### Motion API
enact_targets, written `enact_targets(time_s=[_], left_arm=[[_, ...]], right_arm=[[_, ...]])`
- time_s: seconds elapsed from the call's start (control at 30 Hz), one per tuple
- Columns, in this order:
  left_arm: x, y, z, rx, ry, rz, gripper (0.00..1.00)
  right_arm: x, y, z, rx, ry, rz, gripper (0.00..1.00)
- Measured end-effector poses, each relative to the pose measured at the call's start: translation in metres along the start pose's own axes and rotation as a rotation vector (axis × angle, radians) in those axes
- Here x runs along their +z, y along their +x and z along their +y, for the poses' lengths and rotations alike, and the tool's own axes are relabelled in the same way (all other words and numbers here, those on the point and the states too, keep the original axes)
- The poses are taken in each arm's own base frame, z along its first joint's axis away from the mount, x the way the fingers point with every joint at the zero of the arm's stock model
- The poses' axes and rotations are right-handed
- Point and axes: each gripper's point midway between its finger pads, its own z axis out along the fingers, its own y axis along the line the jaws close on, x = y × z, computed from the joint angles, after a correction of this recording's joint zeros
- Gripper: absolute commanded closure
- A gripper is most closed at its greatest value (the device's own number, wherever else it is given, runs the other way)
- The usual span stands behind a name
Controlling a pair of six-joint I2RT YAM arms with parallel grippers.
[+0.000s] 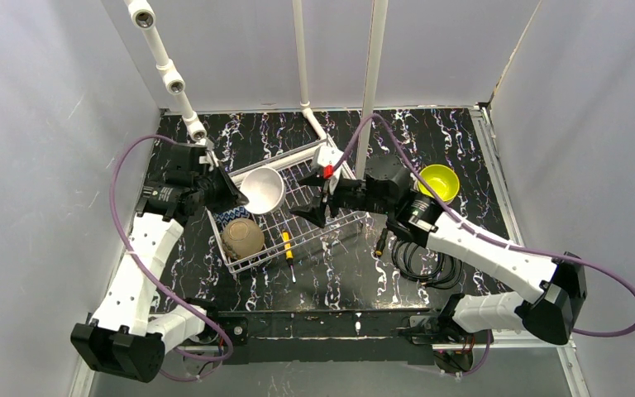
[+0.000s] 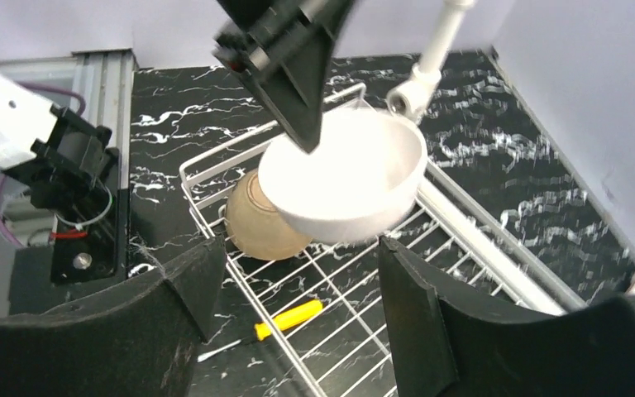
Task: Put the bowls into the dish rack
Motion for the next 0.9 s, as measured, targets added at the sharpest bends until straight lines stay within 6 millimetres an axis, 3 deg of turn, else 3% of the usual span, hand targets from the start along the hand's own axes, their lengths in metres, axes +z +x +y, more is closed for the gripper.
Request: enact_targets(time_s=[0.2, 0.57, 0.73, 0.9], left_arm=[[0.011, 0.013, 0.01, 0.1, -0.082, 0.075, 1.0], [-0.004, 0.005, 0.016, 0.275, -0.118, 0.081, 1.0], [-0.012, 0.001, 0.016, 0.357, -0.122, 0.079, 1.0], [-0.016, -0.003, 0.019, 0.413, -0.137, 0.073, 1.0]], right_arm=[[0.03, -0.012, 0.021, -0.227, -0.133, 0.011, 0.25], [0.064, 0.046, 0.073, -0.455, -0.364, 0.226, 0.39], [0.066, 0.059, 0.078, -0.508, -0.386, 0.272, 0.4], [0.068, 0.06, 0.077, -0.546, -0.373, 0.286, 0.39]])
